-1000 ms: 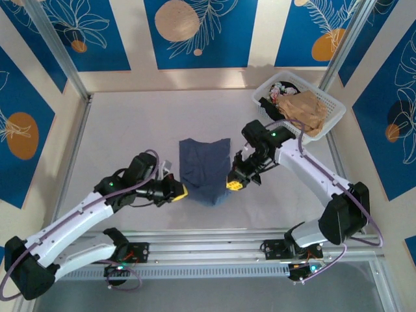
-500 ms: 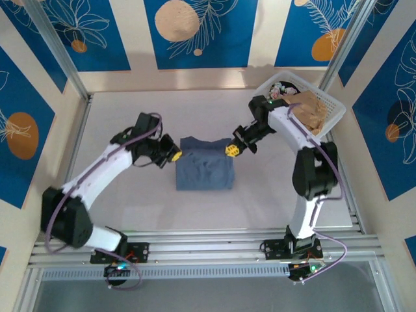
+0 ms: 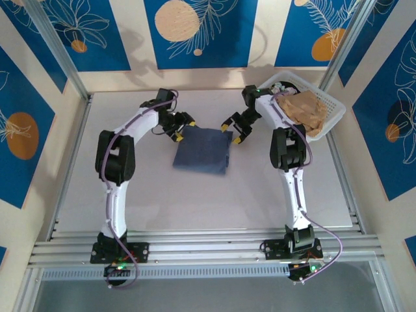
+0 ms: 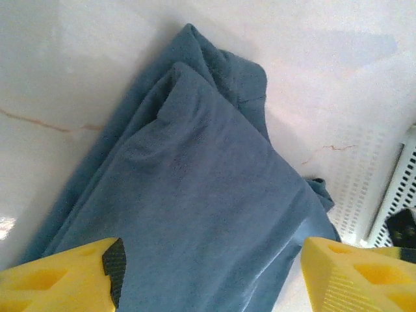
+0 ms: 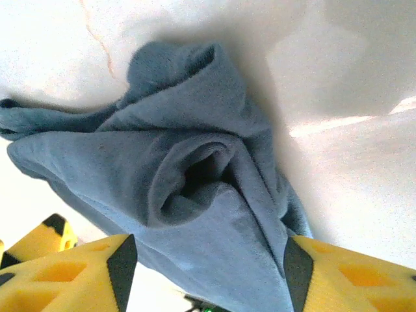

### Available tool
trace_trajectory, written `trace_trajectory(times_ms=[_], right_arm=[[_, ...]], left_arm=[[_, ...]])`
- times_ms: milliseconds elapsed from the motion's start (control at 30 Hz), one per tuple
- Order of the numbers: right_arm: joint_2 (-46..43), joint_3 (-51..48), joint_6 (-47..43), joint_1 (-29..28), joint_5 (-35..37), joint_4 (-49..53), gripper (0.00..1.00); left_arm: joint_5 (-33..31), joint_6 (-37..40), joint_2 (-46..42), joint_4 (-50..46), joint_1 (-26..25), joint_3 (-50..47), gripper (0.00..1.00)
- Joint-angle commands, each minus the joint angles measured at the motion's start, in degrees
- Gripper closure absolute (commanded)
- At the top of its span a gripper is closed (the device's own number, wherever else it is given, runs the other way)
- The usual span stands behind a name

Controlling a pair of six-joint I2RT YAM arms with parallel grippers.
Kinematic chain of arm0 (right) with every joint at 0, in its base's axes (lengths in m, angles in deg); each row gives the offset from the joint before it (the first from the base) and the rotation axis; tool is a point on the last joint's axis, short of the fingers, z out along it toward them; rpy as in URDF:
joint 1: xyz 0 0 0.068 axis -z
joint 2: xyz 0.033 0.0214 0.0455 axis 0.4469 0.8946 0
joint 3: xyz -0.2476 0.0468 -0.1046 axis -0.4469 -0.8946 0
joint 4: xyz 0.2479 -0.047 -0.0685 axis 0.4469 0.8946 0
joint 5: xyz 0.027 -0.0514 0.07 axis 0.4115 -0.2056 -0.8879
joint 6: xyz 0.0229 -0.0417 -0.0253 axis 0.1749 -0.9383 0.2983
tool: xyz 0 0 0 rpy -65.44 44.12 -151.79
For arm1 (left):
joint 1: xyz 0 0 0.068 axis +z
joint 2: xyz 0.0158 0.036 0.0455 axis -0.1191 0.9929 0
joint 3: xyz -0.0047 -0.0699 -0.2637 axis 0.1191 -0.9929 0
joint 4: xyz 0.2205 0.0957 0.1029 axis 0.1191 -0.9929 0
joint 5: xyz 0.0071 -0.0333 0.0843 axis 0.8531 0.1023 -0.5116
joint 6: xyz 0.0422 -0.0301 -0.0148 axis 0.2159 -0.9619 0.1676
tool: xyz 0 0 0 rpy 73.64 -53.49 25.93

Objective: Fold and stack the t-shirts

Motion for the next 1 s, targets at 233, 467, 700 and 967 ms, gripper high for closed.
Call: trace_trajectory(times_ms=[233, 467, 700, 967], right_arm=[[-31.3, -27.02, -1.57, -2.53, 7.46, -12.55, 0.38], [-55.84, -60.08, 5.66, -4.6, 0.15, -36.24, 0.33], [-63.65, -66.24, 4.35, -4.14, -2.69, -33.55, 0.33], [-68.49, -67.7, 3.23, -1.91, -3.57, -31.06, 0.33]], left_arm=[[-8.66, -14.64, -33.31, 3.69, -9.15, -33.08, 0.45], [-18.97, -41.51, -38.21, 25.09, -21.51, -50.39, 0.35], [-25.0, -53.07, -28.79, 38.26, -25.32, -51.04, 0.29], [-28.0, -58.8, -20.26, 44.06, -25.54, -49.44, 0.35]])
